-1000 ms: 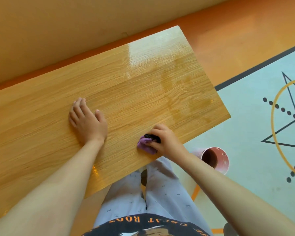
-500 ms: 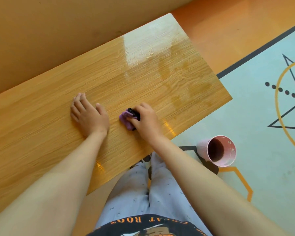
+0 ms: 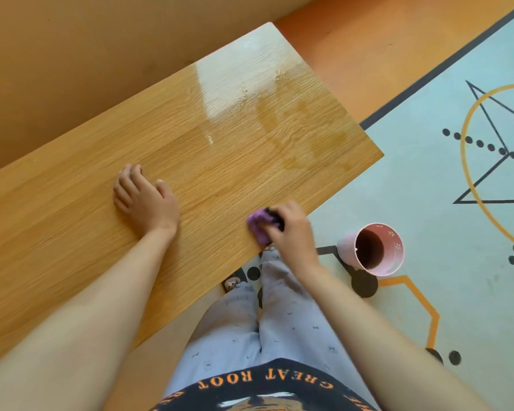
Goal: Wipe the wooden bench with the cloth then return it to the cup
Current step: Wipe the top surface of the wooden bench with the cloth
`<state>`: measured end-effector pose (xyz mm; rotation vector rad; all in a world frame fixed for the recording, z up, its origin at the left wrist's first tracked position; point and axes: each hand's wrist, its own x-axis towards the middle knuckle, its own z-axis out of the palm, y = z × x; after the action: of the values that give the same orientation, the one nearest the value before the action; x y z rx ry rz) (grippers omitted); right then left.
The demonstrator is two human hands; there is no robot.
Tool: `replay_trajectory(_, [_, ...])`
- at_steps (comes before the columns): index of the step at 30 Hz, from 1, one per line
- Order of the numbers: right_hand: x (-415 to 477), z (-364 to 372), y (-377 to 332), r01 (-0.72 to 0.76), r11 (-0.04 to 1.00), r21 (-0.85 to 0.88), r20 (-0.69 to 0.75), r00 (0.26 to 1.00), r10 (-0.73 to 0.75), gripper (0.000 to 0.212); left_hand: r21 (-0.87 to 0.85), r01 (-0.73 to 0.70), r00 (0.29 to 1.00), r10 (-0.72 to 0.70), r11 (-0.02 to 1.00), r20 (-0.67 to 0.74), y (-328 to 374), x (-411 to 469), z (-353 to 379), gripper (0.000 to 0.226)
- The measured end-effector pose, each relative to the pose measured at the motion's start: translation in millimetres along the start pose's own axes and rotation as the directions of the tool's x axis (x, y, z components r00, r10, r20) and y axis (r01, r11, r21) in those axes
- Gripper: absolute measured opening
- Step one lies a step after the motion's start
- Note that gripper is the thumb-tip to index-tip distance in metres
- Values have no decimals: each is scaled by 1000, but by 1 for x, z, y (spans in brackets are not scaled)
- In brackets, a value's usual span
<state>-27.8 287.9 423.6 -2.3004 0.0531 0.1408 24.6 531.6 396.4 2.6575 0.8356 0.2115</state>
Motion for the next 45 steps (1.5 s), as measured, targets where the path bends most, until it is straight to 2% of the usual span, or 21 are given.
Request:
replay_trajectory(2, [-21,12,-8,58,998,-2,89,994,-57,14,6,1,1000,-1,1000,14,1,0,-1,49])
replay_trajectory(5, [-14,0,-1,45,999,-3,90,995,-45,15,3,-7,999,7,1000,35,1,0,-3,49])
replay_trajectory(9, [30,-49,34,-95,995,-27,-99,991,92,17,35,-22,995,19,999,100,6,4,-11,52])
replay_trajectory(12, [66,-91,65,-183,982,-54,-226,960,167,17,-15,-149,979,150,989,136,27,-1,-14,55])
replay_trajectory(15, [90,-119,80,-251,967,-49,-280,932,228,19,-50,-306,927,310,951,214,59,-3,-4,58])
replay_trajectory(18, [89,-115,78,-268,962,-59,-306,922,238,16,-41,-361,902,360,932,240,88,4,11,59])
replay_trajectory(21, [68,-86,60,-202,978,-57,-243,953,182,15,-5,-380,893,368,925,258,97,8,24,59])
replay_trajectory(25, [50,-43,29,-29,998,-49,-30,999,27,14,8,-392,897,381,920,224,93,9,28,58])
replay_trajectory(28, [67,-52,32,30,998,-46,34,999,-29,17,7,-381,903,370,925,216,96,11,28,58])
replay_trajectory(30, [91,-77,49,-35,998,-43,-73,997,32,15,1,-373,906,364,928,216,97,11,29,57])
replay_trajectory(33, [131,-126,84,-176,982,-73,-255,955,152,17,4,-365,910,355,931,215,95,10,31,57])
replay_trajectory(36, [152,-149,102,-289,952,-104,-328,913,242,21,11,-368,908,357,930,218,97,13,33,57])
replay_trajectory(38, [149,-139,96,-316,945,-89,-356,896,266,20,14,-366,910,354,931,216,97,13,33,57])
replay_trajectory(41, [130,-93,62,-201,979,-31,-263,947,186,18,18,-361,912,349,932,217,97,12,32,57])
replay_trajectory(43, [115,-55,32,-75,997,-17,-117,990,73,17,24,-359,912,345,933,223,98,12,32,57])
replay_trajectory(45, [103,-27,8,38,999,-24,38,999,-37,16,30,-361,912,346,932,223,97,12,32,57])
